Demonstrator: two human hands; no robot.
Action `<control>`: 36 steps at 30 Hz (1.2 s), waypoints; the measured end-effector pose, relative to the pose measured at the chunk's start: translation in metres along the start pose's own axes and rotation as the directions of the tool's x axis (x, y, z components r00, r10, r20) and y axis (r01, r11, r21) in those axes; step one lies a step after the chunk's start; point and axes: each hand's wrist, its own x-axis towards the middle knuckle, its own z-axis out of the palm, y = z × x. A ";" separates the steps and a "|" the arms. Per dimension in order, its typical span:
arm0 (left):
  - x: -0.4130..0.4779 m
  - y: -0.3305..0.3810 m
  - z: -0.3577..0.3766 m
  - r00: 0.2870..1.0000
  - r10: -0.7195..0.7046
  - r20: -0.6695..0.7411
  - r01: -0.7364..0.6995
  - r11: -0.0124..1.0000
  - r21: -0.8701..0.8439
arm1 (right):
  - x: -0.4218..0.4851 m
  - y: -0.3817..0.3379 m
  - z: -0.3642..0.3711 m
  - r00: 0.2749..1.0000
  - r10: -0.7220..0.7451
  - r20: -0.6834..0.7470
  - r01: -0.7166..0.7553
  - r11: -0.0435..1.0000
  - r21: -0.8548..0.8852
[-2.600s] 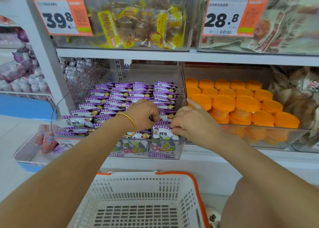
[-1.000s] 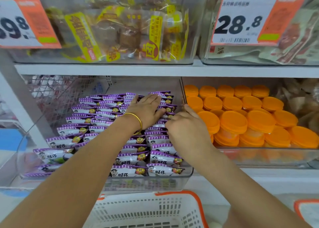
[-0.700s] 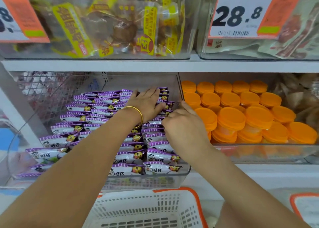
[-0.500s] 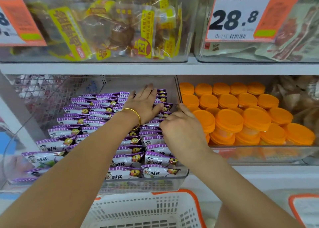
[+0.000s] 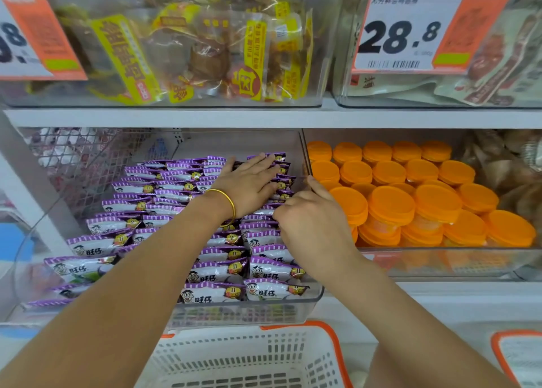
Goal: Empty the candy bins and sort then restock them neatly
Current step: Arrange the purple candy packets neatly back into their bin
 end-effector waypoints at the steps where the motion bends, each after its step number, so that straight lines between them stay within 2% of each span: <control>1: -0.002 0.000 0.001 1.000 -0.016 0.004 0.016 1.000 -0.003 | 0.000 0.000 0.000 1.000 -0.004 0.000 0.004 1.000 0.011; 10: -0.017 -0.003 -0.002 0.992 -0.117 0.039 0.117 0.993 0.014 | 0.000 0.000 0.002 1.000 -0.005 0.008 0.006 1.000 -0.013; 16: -0.013 -0.003 0.000 0.993 -0.117 0.013 0.117 0.992 0.041 | 0.001 0.001 0.004 1.000 -0.007 0.003 0.007 1.000 -0.020; 24: -0.004 -0.004 0.003 0.982 -0.165 0.089 0.162 0.986 0.050 | 0.000 0.001 0.002 1.000 -0.016 0.001 0.016 1.000 -0.007; 27: -0.007 -0.001 -0.001 0.991 -0.130 0.023 0.131 0.990 -0.054 | -0.001 0.001 0.002 1.000 -0.020 0.003 0.020 1.000 0.003; 29: -0.014 0.003 -0.004 0.997 -0.032 -0.072 0.024 0.994 -0.103 | -0.002 0.001 0.002 1.000 -0.027 0.000 0.027 1.000 0.007; 30: -0.018 0.004 -0.006 0.997 0.026 -0.077 -0.034 0.995 -0.098 | -0.002 0.001 0.001 1.000 -0.030 -0.004 0.030 1.000 0.006; 32: -0.027 0.004 -0.006 0.997 0.078 0.000 -0.078 0.995 -0.060 | -0.001 0.001 0.000 0.999 -0.032 -0.001 0.032 0.999 0.002; 36: -0.039 -0.002 -0.004 0.995 0.029 0.099 -0.028 1.000 -0.008 | -0.002 0.001 0.000 0.999 -0.038 -0.004 0.038 0.999 0.006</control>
